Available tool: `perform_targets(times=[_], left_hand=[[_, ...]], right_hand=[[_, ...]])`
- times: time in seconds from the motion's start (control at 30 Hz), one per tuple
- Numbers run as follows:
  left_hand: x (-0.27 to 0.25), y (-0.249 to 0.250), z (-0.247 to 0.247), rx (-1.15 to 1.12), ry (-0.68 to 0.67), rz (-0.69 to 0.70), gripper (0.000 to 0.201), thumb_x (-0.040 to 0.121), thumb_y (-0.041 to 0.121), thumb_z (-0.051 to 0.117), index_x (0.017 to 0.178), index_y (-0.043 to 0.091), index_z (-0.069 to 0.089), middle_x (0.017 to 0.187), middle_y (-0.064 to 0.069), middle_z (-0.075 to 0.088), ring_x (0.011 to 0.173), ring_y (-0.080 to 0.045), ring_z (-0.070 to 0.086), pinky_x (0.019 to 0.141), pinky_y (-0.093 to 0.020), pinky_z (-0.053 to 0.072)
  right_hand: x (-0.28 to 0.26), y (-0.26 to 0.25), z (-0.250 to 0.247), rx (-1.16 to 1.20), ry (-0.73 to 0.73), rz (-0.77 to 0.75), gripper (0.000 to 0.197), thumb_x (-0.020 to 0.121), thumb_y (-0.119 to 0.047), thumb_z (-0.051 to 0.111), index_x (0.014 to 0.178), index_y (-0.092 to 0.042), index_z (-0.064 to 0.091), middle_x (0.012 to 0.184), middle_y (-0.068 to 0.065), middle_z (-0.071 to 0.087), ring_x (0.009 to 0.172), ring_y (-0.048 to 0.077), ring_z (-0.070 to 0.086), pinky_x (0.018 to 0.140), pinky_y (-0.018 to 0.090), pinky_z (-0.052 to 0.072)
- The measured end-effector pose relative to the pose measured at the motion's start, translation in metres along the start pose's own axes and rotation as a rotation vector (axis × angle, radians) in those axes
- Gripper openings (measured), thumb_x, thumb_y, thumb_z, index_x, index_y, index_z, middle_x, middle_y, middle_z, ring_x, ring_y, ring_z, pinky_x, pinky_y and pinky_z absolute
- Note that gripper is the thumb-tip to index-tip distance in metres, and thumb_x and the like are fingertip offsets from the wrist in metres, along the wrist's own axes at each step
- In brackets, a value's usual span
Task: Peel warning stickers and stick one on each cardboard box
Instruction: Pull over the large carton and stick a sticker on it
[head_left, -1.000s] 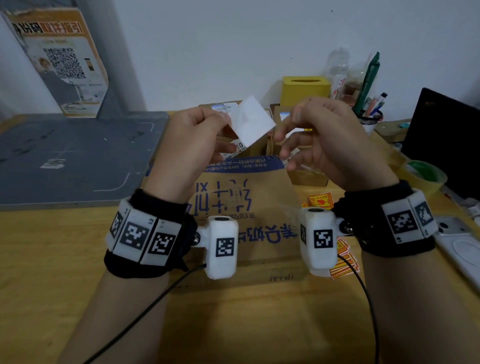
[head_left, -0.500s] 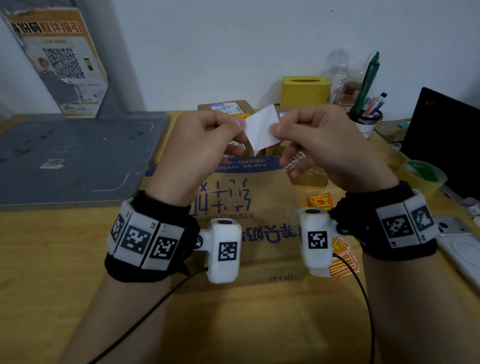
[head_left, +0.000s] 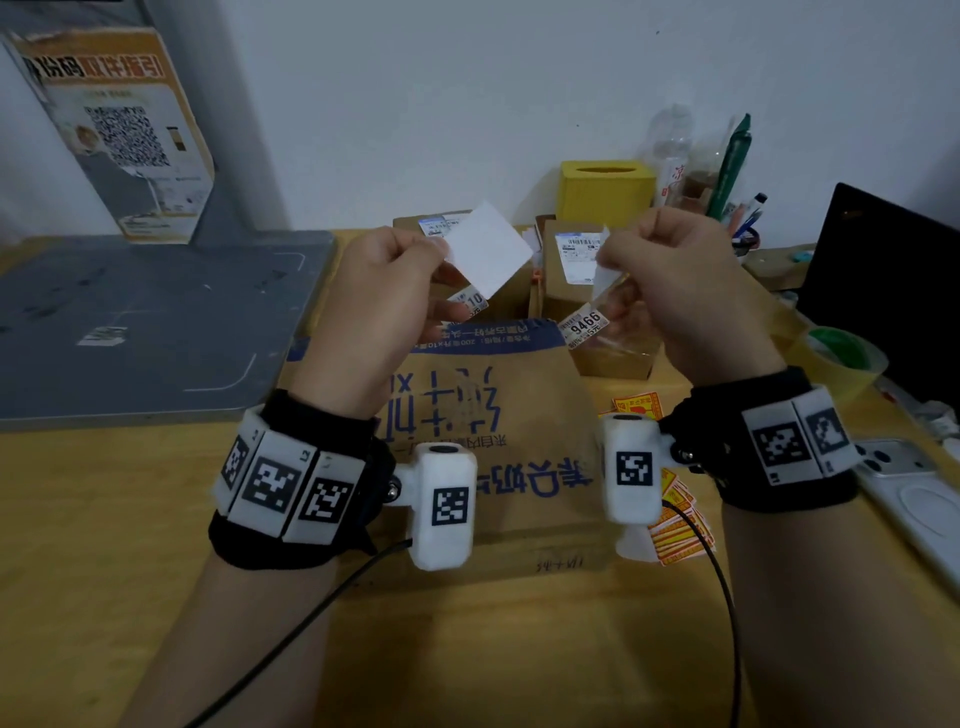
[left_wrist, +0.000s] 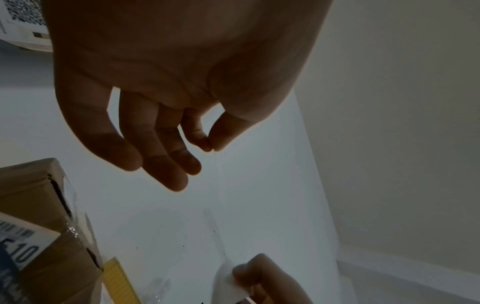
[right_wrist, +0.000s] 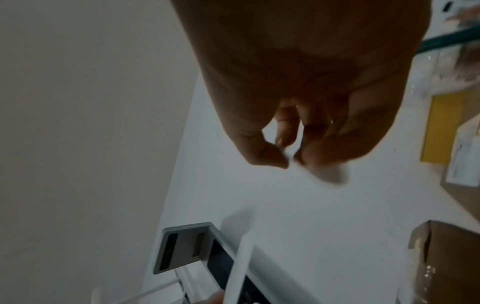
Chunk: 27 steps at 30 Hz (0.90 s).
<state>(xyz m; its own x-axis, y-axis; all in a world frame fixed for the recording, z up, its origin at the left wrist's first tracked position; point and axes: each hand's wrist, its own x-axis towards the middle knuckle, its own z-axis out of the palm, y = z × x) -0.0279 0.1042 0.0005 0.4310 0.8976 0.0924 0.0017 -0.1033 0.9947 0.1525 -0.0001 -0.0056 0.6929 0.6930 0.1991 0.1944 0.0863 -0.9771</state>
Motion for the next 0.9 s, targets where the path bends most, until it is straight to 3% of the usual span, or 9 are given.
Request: perform_targets(times=[0.17, 0.27, 0.3, 0.43, 0.53, 0.6, 0.67, 0.73, 0.9], left_hand=[[0.001, -0.002, 0.001, 0.012, -0.005, 0.004, 0.014, 0.098, 0.021, 0.056, 0.107, 0.013, 0.062, 0.083, 0.003, 0.072, 0.061, -0.013, 0.069, 0.060, -0.030, 0.052], [0.003, -0.002, -0.001, 0.015, 0.007, 0.021, 0.008, 0.096, 0.016, 0.057, 0.103, 0.015, 0.059, 0.074, 0.005, 0.066, 0.052, -0.010, 0.062, 0.058, -0.030, 0.052], [0.002, -0.002, -0.001, 0.018, 0.005, 0.032, 0.008, 0.095, 0.013, 0.056, 0.101, 0.017, 0.059, 0.073, 0.005, 0.063, 0.050, -0.010, 0.060, 0.057, -0.029, 0.051], [-0.002, -0.002, 0.000, 0.051, -0.051, 0.077, 0.023, 0.091, 0.006, 0.049, 0.084, 0.022, 0.064, 0.067, 0.005, 0.055, 0.049, -0.012, 0.053, 0.055, -0.028, 0.047], [-0.009, -0.002, 0.001, 0.052, -0.058, 0.060, 0.031, 0.088, 0.005, 0.046, 0.077, 0.024, 0.068, 0.070, 0.000, 0.058, 0.048, -0.013, 0.053, 0.056, -0.027, 0.045], [-0.015, -0.003, 0.000, 0.044, -0.059, 0.030, 0.034, 0.087, 0.006, 0.046, 0.073, 0.025, 0.069, 0.072, -0.001, 0.061, 0.048, -0.014, 0.054, 0.056, -0.027, 0.046], [-0.022, -0.004, -0.003, 0.045, -0.068, 0.002, 0.034, 0.088, 0.008, 0.046, 0.071, 0.025, 0.071, 0.073, 0.000, 0.062, 0.051, -0.015, 0.056, 0.056, -0.027, 0.046], [-0.029, -0.002, -0.006, 0.038, -0.077, -0.023, 0.034, 0.090, 0.011, 0.047, 0.072, 0.024, 0.072, 0.074, 0.001, 0.062, 0.052, -0.015, 0.056, 0.055, -0.026, 0.046], [-0.047, 0.002, -0.009, 0.038, -0.118, -0.052, 0.021, 0.095, 0.022, 0.054, 0.085, 0.021, 0.073, 0.067, 0.003, 0.060, 0.049, -0.013, 0.054, 0.057, -0.028, 0.046]], right_hand=[[0.009, 0.008, -0.011, -0.267, 0.087, -0.076, 0.029, 0.084, 0.004, 0.065, 0.072, -0.020, 0.054, 0.066, 0.003, 0.053, 0.039, 0.001, 0.046, 0.036, 0.016, 0.037], [0.011, 0.007, -0.015, -0.349, 0.119, -0.136, 0.027, 0.085, -0.001, 0.065, 0.076, -0.026, 0.059, 0.075, 0.020, 0.055, 0.067, 0.020, 0.057, 0.038, 0.014, 0.037], [0.009, 0.004, -0.016, -0.358, 0.112, -0.157, 0.026, 0.086, -0.003, 0.065, 0.077, -0.027, 0.062, 0.076, 0.022, 0.056, 0.069, 0.022, 0.057, 0.039, 0.014, 0.037], [-0.011, -0.013, -0.005, -0.329, -0.079, -0.230, 0.017, 0.086, -0.008, 0.072, 0.082, -0.025, 0.072, 0.074, 0.002, 0.060, 0.049, -0.001, 0.047, 0.047, 0.018, 0.037], [-0.033, -0.024, 0.011, -0.279, -0.277, -0.203, 0.008, 0.084, -0.014, 0.081, 0.088, -0.020, 0.077, 0.081, 0.004, 0.062, 0.047, 0.000, 0.046, 0.044, 0.015, 0.036], [-0.045, -0.027, 0.018, -0.299, -0.337, -0.195, 0.016, 0.081, -0.022, 0.086, 0.092, -0.016, 0.076, 0.080, 0.005, 0.062, 0.053, 0.006, 0.049, 0.047, 0.022, 0.039], [-0.053, -0.027, 0.020, -0.343, -0.350, -0.209, 0.030, 0.075, -0.028, 0.091, 0.095, -0.014, 0.074, 0.080, 0.004, 0.061, 0.064, 0.008, 0.052, 0.059, 0.024, 0.041], [-0.062, -0.028, 0.020, -0.373, -0.354, -0.200, 0.037, 0.071, -0.029, 0.093, 0.097, -0.014, 0.072, 0.080, 0.003, 0.058, 0.067, 0.008, 0.050, 0.061, 0.024, 0.038], [-0.078, -0.029, 0.018, -0.413, -0.263, -0.205, 0.012, 0.082, -0.028, 0.086, 0.082, -0.019, 0.078, 0.071, 0.003, 0.063, 0.056, 0.004, 0.048, 0.056, 0.023, 0.038]])
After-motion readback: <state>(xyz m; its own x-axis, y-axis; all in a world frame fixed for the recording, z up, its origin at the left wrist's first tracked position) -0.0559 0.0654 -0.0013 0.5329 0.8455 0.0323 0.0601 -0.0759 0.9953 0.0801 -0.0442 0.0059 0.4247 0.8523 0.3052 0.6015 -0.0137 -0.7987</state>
